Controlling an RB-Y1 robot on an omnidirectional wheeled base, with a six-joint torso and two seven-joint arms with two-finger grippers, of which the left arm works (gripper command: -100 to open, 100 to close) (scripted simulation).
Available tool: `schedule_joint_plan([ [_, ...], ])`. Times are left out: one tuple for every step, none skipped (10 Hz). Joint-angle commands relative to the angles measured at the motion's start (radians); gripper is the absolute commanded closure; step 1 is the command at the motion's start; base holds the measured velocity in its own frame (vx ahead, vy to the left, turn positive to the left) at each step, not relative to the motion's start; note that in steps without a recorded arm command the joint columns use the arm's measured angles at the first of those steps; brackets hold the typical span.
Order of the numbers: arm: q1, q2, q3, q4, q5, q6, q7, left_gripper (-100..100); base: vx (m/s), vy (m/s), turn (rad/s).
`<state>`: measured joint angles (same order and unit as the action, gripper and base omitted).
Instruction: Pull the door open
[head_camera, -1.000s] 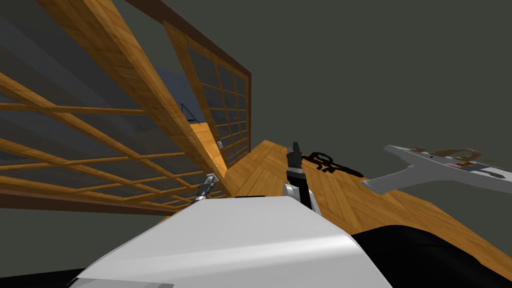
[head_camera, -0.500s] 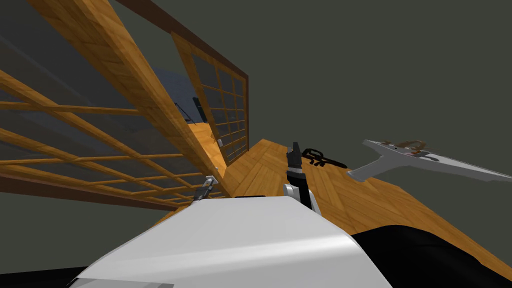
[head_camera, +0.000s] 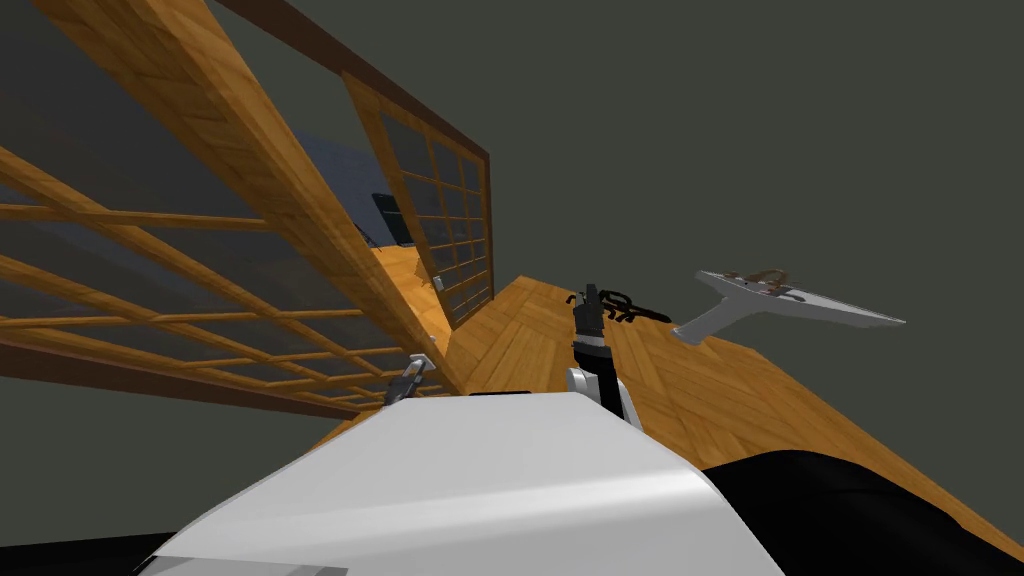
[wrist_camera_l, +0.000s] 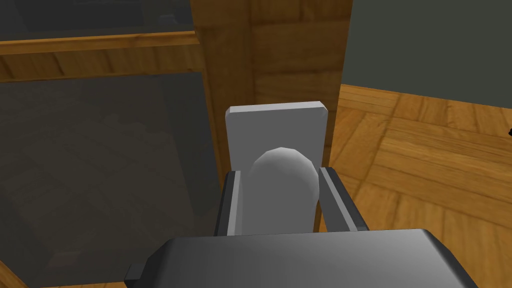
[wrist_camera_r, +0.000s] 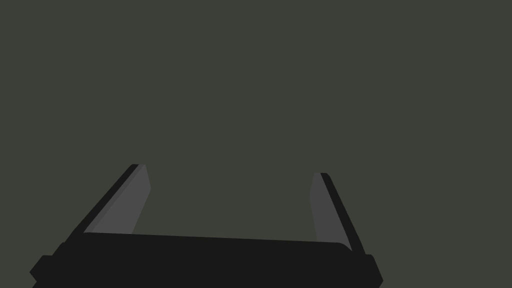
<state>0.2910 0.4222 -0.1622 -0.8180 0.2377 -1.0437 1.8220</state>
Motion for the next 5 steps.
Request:
schedule_joint_plan([
  [0.007,0.009,-0.009,0.011,-0.006,-0.024,0.013,100,-0.180,0.039,-0.143],
  [0.010,0.015,-0.013,0.018,-0.010,-0.038,0.020,100,-0.183,0.070,-0.141],
  [0.013,0.021,-0.017,0.024,-0.013,-0.050,0.028,100,-0.209,0.061,-0.147],
  [0.015,0.026,-0.021,0.030,-0.016,-0.062,0.034,100,-0.237,0.040,-0.128],
  [0.017,0.030,-0.025,0.035,-0.018,-0.072,0.040,100,-0.203,0.045,-0.106],
])
